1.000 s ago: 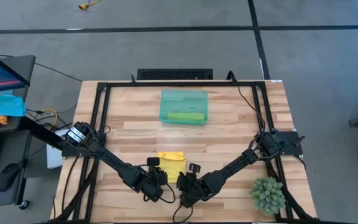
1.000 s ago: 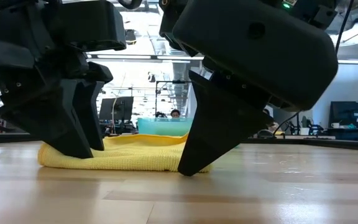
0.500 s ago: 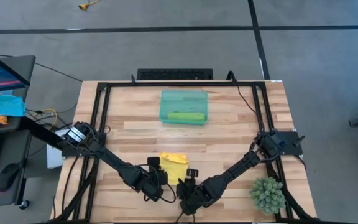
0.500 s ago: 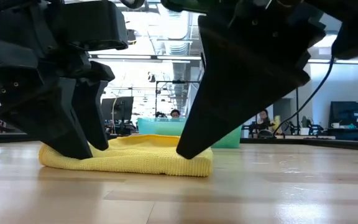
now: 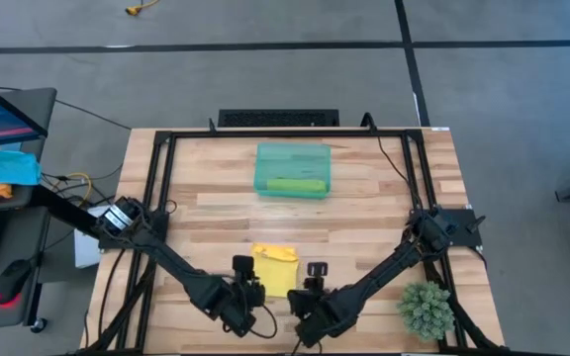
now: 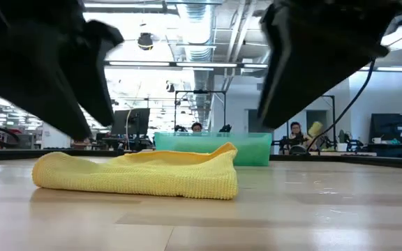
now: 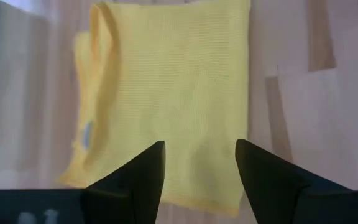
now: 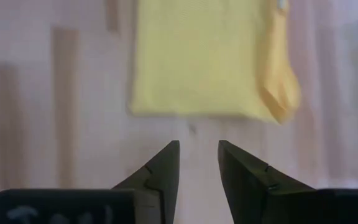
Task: Roll microfiber towels into tight, uniform cylinder then place into a basket
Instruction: Roll the folded yellow microfiber towel
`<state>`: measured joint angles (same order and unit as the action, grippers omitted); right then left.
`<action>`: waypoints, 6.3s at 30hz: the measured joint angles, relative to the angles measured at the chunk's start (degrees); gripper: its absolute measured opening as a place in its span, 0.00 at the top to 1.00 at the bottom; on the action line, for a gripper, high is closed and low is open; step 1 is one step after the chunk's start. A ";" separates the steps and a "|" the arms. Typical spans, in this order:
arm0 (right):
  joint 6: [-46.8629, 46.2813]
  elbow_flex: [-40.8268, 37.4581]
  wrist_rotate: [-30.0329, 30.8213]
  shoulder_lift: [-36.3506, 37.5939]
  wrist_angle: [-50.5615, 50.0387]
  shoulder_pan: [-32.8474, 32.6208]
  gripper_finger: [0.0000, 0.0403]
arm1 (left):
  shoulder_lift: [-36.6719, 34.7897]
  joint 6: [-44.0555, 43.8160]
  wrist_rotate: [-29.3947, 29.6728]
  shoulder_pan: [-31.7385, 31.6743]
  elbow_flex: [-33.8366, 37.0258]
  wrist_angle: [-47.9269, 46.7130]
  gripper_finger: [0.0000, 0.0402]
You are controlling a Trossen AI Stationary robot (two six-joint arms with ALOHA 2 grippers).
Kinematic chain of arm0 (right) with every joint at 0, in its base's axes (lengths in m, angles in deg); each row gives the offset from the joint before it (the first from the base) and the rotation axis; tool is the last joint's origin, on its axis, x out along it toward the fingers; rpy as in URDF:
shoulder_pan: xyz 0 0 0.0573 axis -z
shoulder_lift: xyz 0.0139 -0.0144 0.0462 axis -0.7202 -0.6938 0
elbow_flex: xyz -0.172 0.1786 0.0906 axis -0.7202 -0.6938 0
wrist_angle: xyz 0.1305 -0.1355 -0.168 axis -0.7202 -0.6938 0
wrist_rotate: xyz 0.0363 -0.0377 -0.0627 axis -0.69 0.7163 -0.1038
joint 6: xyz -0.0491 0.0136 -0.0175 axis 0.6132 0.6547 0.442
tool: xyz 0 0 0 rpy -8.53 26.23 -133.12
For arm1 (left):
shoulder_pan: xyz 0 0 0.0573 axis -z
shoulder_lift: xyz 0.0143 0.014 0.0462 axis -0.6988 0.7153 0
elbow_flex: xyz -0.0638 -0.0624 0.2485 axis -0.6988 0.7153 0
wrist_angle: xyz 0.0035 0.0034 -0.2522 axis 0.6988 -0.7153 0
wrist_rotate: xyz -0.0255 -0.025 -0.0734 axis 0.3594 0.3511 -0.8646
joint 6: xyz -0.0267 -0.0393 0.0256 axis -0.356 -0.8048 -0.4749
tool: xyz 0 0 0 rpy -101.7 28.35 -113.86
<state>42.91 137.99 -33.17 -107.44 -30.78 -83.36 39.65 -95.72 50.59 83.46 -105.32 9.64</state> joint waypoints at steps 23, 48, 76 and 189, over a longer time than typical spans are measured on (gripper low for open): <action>-19.19 1.34 17.48 5.91 -30.64 -4.99 0.68 | -0.10 -20.59 9.78 11.55 -4.39 -27.76 0.53; -8.89 -43.16 17.55 31.73 35.09 -5.73 0.68 | -29.95 -8.68 12.67 11.93 33.24 28.40 0.53; 21.31 -39.91 3.92 15.65 74.77 -2.10 0.65 | -16.13 8.91 2.75 8.54 36.69 55.15 0.53; 11.79 -36.34 -0.63 6.34 64.39 1.81 0.53 | -4.11 1.42 0.64 1.30 26.18 37.30 0.55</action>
<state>54.71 101.64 -33.79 -101.10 33.61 -81.56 35.54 -94.31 51.23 84.75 -79.14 46.94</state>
